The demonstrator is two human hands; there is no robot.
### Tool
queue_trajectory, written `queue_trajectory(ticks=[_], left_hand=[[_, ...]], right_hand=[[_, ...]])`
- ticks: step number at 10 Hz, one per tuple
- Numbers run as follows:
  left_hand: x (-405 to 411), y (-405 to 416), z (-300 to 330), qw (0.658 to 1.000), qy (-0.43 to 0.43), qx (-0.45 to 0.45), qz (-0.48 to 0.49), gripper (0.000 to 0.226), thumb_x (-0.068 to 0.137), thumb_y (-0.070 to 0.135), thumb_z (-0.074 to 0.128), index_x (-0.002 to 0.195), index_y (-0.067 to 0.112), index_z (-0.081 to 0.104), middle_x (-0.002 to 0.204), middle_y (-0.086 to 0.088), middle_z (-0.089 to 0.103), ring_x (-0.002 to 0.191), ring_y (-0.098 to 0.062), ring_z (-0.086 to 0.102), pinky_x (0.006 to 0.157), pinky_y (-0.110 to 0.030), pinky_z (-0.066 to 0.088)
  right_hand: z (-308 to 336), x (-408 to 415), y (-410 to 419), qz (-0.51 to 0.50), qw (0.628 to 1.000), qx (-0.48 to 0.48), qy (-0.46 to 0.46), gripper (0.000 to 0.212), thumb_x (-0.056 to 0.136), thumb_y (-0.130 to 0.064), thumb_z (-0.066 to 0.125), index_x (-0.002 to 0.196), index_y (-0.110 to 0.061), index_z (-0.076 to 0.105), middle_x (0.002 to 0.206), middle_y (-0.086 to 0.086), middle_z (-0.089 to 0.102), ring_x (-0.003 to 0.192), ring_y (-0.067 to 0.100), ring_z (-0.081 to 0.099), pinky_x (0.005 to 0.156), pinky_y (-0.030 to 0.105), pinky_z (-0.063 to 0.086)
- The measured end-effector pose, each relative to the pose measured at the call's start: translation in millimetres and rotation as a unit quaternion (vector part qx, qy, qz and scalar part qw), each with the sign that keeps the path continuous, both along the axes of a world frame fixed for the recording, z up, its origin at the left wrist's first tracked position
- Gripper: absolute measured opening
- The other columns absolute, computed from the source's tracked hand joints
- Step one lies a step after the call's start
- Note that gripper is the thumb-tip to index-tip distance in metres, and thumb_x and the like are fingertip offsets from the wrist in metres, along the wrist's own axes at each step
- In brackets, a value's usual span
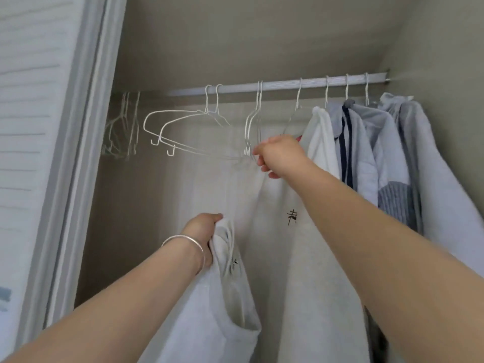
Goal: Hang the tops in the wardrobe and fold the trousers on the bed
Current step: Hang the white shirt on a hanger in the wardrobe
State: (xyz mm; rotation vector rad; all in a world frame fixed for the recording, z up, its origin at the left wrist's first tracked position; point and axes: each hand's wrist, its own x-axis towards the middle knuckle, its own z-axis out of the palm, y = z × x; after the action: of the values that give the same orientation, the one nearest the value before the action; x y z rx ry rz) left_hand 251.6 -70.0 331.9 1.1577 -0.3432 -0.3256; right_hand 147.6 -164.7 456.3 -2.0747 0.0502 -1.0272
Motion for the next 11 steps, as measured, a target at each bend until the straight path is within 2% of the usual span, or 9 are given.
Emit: queue_trajectory(ticks=[2,3,5,6,7,8,9,10,11], left_hand=[[69,9,43,0.994,-0.088,-0.025,0.061,0.013,0.088,0.018,0.052,0.076,0.015,0.052,0.078,-0.006,0.052,0.093,-0.026,0.051,0.093,-0.041,0.046],[87,7,59,0.994,-0.084,-0.014,0.061,0.006,0.09,0.016,0.051,0.088,0.012,0.054,0.093,-0.011,0.055,0.094,-0.024,0.05,0.094,-0.041,0.046],[123,-6,55,0.996,-0.078,-0.009,0.044,0.016,0.088,0.015,0.055,0.078,0.004,0.06,0.09,-0.018,0.059,0.087,-0.03,0.056,0.095,-0.05,0.046],[133,-9,47,0.996,-0.074,-0.023,0.035,0.02,0.088,0.009,0.054,0.071,0.0,0.059,0.081,-0.021,0.057,0.079,-0.031,0.054,0.08,-0.045,0.047],[139,-10,43,0.997,-0.068,-0.039,0.001,0.021,0.091,0.011,0.047,0.075,0.001,0.056,0.079,-0.022,0.053,0.073,-0.03,0.051,0.073,-0.041,0.042],[137,-10,37,0.996,-0.062,-0.059,0.009,0.025,0.089,0.011,0.05,0.069,-0.001,0.057,0.064,-0.02,0.057,0.061,-0.03,0.052,0.064,-0.036,0.042],[134,-9,31,0.995,-0.073,-0.068,0.011,0.027,0.091,0.006,0.048,0.069,-0.007,0.057,0.052,-0.018,0.06,0.063,-0.032,0.052,0.063,-0.035,0.041],[135,-3,20,0.995,-0.079,-0.059,0.018,0.022,0.091,0.002,0.049,0.079,-0.013,0.059,0.064,-0.021,0.062,0.069,-0.034,0.053,0.067,-0.036,0.042],[139,4,4,0.996,-0.076,-0.026,0.047,0.022,0.09,0.0,0.051,0.072,-0.012,0.059,0.074,-0.022,0.061,0.071,-0.033,0.054,0.068,-0.037,0.042]], right_hand=[[66,59,-20,-0.095,0.994,0.017,-0.057,0.015,0.087,-0.02,0.05,0.076,-0.011,0.054,0.09,0.01,0.058,0.07,0.023,0.056,0.055,0.024,0.044],[88,74,-20,-0.101,0.992,0.054,-0.06,0.026,0.087,-0.035,0.049,0.097,-0.012,0.055,0.089,0.008,0.057,0.076,0.022,0.055,0.059,0.026,0.045],[113,94,-20,-0.156,0.986,0.01,0.059,0.029,0.095,-0.029,0.036,0.077,-0.008,0.046,0.063,0.006,0.048,0.044,0.014,0.043,0.042,0.016,0.028],[113,103,-23,-0.15,0.983,-0.052,0.089,0.033,0.096,-0.014,0.031,0.064,-0.01,0.038,0.06,0.006,0.041,0.048,0.015,0.036,0.038,0.02,0.029],[106,113,-29,-0.137,0.982,-0.103,0.081,0.027,0.096,-0.01,0.03,0.082,-0.006,0.053,0.085,0.012,0.056,0.063,0.018,0.046,0.051,0.022,0.036],[105,118,-35,-0.216,0.969,-0.103,0.054,0.035,0.093,-0.007,0.033,0.12,0.001,0.055,0.123,0.018,0.058,0.107,0.031,0.059,0.072,0.029,0.04],[107,118,-41,-0.242,0.965,-0.101,0.017,0.031,0.094,-0.004,0.035,0.115,-0.004,0.057,0.118,0.018,0.057,0.119,0.03,0.054,0.078,0.032,0.042],[99,107,-41,-0.202,0.977,-0.041,-0.054,0.038,0.098,-0.011,0.03,0.129,-0.002,0.05,0.132,0.016,0.051,0.124,0.028,0.047,0.095,0.03,0.04],[77,94,-41,-0.19,0.977,0.01,-0.1,0.036,0.097,-0.011,0.033,0.124,0.002,0.052,0.129,0.018,0.053,0.12,0.031,0.049,0.094,0.032,0.041]])
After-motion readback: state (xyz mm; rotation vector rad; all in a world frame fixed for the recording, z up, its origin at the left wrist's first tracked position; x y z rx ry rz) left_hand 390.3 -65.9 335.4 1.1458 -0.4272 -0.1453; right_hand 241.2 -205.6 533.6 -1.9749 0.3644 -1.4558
